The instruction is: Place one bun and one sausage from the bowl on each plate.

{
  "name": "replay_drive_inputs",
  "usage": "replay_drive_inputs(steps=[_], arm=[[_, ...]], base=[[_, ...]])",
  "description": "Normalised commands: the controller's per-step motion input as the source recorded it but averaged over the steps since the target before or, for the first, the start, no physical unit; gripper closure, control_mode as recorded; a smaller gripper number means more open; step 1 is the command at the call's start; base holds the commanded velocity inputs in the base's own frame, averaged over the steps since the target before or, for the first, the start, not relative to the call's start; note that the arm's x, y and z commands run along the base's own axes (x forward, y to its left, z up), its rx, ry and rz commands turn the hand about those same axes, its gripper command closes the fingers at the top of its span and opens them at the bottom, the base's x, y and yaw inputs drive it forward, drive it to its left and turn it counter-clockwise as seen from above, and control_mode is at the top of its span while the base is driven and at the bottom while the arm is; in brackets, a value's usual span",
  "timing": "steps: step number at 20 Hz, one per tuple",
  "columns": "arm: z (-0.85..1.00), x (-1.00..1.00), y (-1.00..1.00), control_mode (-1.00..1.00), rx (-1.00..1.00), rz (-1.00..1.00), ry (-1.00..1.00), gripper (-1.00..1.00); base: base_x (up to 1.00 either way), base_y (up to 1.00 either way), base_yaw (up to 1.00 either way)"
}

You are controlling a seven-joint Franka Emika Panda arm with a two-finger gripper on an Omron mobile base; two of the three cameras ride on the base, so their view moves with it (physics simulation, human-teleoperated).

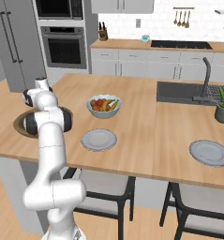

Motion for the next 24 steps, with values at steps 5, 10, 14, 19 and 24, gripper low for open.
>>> replay_drive_inputs(steps=[5, 10, 14, 19, 24], arm=[[-0.02, 0.00, 0.01, -1.00, 0.00, 0.00, 0.00, -1.00], [0.00, 0.00, 0.00, -1.00, 0.00, 0.00, 0.00, 1.00], [0.00, 0.00, 0.00, -1.00, 0.00, 0.00, 0.00, 1.00], [0.00, 0.00, 0.00, -1.00, 0.00, 0.00, 0.00, 1.00], [0.33, -0.38, -0.03, -1.00, 0.00, 0.05, -0.01, 1.00]], base=[[0.00, 0.00, 0.00], [0.00, 0.00, 0.00], [0.00, 0.00, 0.00], [0.00, 0.00, 0.00], [0.00, 0.00, 0.00]])
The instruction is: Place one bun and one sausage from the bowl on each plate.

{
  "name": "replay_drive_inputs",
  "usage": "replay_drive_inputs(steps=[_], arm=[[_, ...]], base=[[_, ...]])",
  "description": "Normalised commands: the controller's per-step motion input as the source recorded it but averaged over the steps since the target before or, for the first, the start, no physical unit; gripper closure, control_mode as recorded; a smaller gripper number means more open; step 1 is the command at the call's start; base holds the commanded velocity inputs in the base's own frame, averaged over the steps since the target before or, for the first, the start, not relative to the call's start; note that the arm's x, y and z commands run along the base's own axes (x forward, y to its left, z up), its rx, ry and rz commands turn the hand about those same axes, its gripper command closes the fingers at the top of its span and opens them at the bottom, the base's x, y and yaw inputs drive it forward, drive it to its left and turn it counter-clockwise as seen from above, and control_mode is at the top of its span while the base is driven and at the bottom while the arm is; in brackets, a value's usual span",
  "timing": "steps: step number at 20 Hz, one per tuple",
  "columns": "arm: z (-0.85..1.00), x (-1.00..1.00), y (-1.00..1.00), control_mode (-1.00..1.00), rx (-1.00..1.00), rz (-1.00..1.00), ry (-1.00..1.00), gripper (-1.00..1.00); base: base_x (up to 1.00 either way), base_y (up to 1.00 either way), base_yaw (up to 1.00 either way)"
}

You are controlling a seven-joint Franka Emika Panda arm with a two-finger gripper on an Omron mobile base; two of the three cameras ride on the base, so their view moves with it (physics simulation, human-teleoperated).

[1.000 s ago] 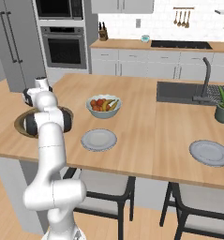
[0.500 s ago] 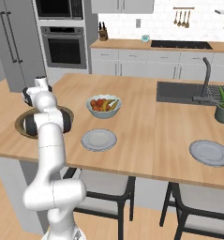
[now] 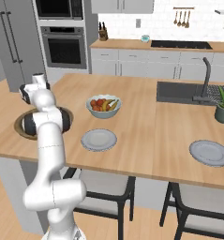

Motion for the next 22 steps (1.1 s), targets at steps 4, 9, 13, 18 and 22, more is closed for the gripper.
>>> replay_drive_inputs(steps=[4, 9, 13, 18, 22], arm=[[0.60, -0.88, -0.61, -1.00, 0.00, 0.04, 0.00, 1.00], [0.33, -0.85, -1.00, -1.00, 0.00, 0.00, 0.00, 1.00], [0.24, -0.75, -1.00, -1.00, 0.02, 0.00, 0.00, 1.00], [0.03, -0.70, -1.00, -1.00, 0.02, 0.04, 0.00, 1.00], [0.00, -0.16, -1.00, -1.00, 0.05, 0.10, 0.01, 1.00]], base=[[0.00, 0.00, 0.00], [0.00, 0.00, 0.00], [0.00, 0.00, 0.00], [0.00, 0.00, 0.00], [0.00, 0.00, 0.00]])
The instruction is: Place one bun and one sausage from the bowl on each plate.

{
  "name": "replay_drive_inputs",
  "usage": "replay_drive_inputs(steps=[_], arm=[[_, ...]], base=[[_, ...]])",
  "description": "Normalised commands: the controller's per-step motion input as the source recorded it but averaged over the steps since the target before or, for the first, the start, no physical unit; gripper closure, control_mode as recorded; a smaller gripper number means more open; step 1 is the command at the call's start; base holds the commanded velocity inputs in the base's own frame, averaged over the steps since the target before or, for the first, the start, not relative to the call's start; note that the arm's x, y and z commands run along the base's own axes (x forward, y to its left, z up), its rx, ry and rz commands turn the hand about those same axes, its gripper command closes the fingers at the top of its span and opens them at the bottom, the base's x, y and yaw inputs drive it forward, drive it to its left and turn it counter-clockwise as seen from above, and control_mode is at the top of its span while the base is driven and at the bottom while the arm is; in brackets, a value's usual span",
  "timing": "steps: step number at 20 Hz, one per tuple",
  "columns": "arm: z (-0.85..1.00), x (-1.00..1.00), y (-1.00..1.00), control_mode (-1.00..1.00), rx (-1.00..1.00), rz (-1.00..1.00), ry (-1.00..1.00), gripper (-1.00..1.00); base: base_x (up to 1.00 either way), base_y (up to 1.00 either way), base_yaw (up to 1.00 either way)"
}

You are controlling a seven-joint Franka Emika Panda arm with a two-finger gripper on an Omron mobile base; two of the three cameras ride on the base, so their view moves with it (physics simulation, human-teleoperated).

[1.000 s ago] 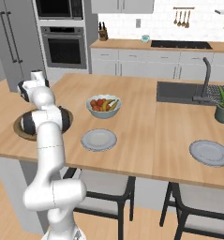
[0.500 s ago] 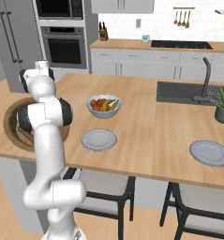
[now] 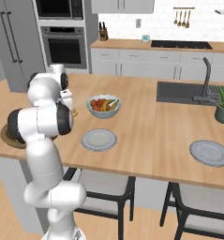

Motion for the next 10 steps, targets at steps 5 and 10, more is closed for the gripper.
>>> replay_drive_inputs(steps=[5, 10], arm=[[-0.05, 0.00, -1.00, -1.00, 0.08, 0.15, 0.04, 1.00], [-0.01, 0.04, -1.00, -1.00, 0.04, 0.18, 0.06, 1.00]], base=[[0.00, 0.00, 0.00], [0.00, 0.00, 0.00]])
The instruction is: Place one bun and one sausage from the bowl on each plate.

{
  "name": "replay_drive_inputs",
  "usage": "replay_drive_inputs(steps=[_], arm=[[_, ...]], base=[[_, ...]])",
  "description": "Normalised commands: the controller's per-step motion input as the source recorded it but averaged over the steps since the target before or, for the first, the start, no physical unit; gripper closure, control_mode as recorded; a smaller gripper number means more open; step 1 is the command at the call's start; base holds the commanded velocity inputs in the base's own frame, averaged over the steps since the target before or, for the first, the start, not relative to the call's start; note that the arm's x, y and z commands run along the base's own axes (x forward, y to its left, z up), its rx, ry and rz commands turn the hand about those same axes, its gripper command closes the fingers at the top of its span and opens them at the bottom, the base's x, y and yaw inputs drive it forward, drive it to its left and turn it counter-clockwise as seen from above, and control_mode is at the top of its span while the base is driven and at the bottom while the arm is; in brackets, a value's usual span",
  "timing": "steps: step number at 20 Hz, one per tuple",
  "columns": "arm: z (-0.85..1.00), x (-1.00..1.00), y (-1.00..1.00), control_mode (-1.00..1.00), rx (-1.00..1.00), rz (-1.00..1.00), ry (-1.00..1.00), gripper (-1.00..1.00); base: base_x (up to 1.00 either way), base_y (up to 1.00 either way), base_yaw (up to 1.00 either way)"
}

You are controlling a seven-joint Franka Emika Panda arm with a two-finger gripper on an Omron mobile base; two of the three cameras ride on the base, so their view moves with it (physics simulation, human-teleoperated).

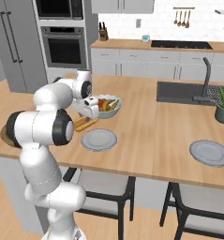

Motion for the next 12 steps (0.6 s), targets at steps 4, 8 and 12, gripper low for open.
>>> replay_drive_inputs(steps=[4, 8, 12], arm=[[-0.36, 0.47, -0.76, -1.00, 0.01, 0.36, 0.14, 1.00], [-0.63, 0.58, -0.24, -1.00, 0.00, 0.44, 0.21, 1.00], [-0.59, 0.50, -0.02, -1.00, 0.00, 0.31, 0.24, 1.00]], base=[[0.00, 0.00, 0.00], [0.00, 0.00, 0.00], [0.00, 0.00, 0.00]])
